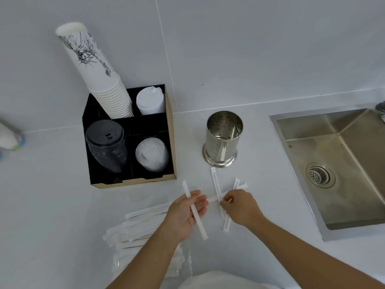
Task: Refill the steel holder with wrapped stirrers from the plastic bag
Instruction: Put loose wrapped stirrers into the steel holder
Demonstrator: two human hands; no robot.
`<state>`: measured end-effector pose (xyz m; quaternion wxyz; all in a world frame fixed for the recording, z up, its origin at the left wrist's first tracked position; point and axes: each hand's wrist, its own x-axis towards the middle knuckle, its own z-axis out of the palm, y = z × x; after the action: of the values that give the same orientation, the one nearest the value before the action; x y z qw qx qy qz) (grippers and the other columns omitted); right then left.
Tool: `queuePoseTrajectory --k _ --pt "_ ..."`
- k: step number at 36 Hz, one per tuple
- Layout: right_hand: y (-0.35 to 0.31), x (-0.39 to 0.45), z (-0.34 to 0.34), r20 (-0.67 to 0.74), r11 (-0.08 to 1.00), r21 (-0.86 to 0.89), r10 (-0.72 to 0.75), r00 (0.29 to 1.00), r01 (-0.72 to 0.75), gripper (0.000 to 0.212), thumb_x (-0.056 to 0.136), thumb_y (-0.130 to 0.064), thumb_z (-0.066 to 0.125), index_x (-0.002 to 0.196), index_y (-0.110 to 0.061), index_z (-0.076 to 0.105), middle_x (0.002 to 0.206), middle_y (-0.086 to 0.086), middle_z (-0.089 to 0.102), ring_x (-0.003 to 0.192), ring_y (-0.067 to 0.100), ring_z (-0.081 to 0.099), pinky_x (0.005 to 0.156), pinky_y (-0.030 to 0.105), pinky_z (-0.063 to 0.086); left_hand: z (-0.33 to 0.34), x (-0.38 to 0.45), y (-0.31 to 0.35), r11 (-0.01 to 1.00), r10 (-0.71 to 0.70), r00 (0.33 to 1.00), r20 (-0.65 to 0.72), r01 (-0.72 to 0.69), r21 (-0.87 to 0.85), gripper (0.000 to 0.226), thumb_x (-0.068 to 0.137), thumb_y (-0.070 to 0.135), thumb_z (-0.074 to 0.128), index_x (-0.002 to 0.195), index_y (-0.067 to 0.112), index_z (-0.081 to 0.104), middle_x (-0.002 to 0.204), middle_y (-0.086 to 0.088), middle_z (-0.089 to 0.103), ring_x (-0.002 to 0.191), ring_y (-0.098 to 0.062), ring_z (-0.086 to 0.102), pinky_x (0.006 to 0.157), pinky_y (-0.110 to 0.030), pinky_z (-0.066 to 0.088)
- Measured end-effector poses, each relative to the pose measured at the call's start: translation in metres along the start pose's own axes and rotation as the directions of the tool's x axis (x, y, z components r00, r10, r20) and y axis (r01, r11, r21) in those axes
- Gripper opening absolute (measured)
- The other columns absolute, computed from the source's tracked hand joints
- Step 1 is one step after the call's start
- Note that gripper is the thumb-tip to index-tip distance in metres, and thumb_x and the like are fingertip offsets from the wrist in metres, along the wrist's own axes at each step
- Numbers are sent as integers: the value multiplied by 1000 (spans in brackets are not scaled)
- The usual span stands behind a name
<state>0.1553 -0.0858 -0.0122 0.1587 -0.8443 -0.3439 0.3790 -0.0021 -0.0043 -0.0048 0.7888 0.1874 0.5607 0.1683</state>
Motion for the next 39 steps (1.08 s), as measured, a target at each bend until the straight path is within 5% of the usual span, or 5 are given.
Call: queuePoseTrajectory --k 10,17,24,30,39 --pt "-11 17 15 17 971 -221 94 995 -88 11 82 -23 55 81 -14 61 81 4 65 72 24 59 59 26 43 -12 -2 8 998 18 1000 -25 -20 -52 21 98 3 48 106 1 68 83 -16 77 75 -26 75 64 -34 61" --pt "-10 6 9 54 998 0 56 997 -56 17 81 -21 59 67 -12 62 72 6 70 68 19 63 54 25 45 -14 -3 8 996 11 999 -31 -14 -90 22 96 15 58 107 0 69 85 -17 77 75 -26 76 62 -34 62" --pt "-20 -40 3 135 938 348 -45 990 -5 17 83 -21 67 67 -18 66 58 -1 70 46 9 59 42 19 44 -9 -2 4 990 -29 999 30 33 -136 49 97 47 50 110 3 68 95 -18 77 84 -29 76 63 -36 61" --pt "-28 -61 10 200 932 357 -138 970 59 14 85 -22 68 71 -24 69 48 -8 61 41 4 55 41 14 41 -4 1 -1 979 -57 990 126 80 -186 61 94 57 47 116 4 66 101 -19 75 88 -31 74 70 -40 60" --pt "-10 -43 5 65 951 308 -35 997 13 19 87 -33 63 72 -23 66 60 -4 72 39 2 57 39 15 41 2 2 -1 998 29 1000 11 -28 -52 20 97 19 57 104 4 68 79 -11 77 70 -20 75 59 -30 58"
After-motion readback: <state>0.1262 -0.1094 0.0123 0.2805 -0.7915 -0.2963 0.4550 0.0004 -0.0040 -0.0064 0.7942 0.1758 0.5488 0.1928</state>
